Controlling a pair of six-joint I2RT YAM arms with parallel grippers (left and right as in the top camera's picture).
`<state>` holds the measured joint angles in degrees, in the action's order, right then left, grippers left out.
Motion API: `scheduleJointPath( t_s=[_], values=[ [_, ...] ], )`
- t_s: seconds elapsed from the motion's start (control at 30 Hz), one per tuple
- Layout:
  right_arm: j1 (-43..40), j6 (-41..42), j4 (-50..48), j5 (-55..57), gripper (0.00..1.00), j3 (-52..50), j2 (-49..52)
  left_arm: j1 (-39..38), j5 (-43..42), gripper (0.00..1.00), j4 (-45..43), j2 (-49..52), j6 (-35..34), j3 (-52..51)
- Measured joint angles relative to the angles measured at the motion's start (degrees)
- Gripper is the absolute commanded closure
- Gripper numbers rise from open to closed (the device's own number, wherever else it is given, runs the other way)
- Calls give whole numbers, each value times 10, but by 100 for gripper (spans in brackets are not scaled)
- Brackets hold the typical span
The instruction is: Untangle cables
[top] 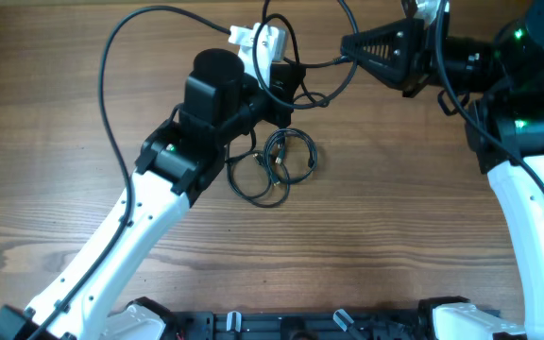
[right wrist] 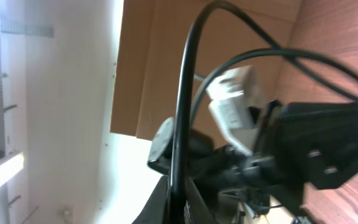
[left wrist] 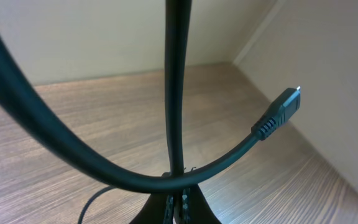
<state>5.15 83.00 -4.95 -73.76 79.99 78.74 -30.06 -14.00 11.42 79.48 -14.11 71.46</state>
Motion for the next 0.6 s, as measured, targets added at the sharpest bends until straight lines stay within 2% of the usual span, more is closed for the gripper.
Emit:
scheduleJointPath(
  t_s=[0.17,0.37,0.47,0.6],
  values=[
    [0,-33,0,-14,96,0,17,0,0,96,-18,-52,-13,0],
    [0,-49,0,-30,96,0,19,0,0,96,-39,-60,-15,0],
    [0,-107,0,-33,96,0,19,0,-1,96,-23,-60,-21,0],
    [0,-193,31,-28,96,0,19,0,-9,96,49,-60,-39,0]
  ],
)
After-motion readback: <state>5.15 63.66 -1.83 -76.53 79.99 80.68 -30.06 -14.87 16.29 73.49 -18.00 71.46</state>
